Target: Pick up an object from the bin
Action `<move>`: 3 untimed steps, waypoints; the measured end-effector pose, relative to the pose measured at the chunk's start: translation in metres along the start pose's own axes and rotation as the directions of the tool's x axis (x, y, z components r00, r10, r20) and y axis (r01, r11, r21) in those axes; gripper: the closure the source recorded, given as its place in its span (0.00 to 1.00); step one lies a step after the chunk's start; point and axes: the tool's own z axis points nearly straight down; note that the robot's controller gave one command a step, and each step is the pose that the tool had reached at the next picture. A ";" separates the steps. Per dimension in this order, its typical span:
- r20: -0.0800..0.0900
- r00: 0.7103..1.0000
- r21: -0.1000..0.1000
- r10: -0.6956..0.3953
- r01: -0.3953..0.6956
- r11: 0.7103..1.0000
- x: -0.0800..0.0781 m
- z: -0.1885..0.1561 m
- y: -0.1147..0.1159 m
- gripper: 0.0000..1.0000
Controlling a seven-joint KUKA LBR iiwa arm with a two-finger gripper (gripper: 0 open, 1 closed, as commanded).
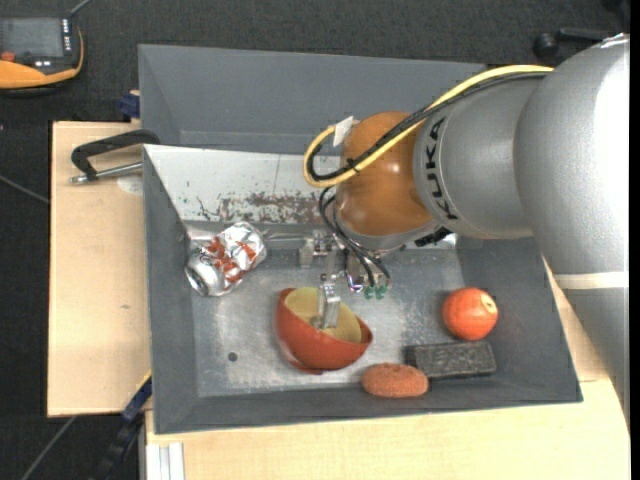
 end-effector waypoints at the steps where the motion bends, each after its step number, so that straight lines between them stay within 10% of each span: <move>1: -0.002 1.000 -0.004 -0.005 0.005 1.000 0.001 -0.001 0.005 1.00; 2: 0.012 0.964 -0.003 -0.264 0.264 0.964 -0.022 -0.128 -0.007 1.00; 3: 0.025 0.884 0.003 -0.466 0.466 0.885 -0.005 -0.238 0.018 1.00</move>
Offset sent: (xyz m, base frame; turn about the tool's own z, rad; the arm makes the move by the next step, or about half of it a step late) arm 0.0000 0.0000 0.0000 0.0000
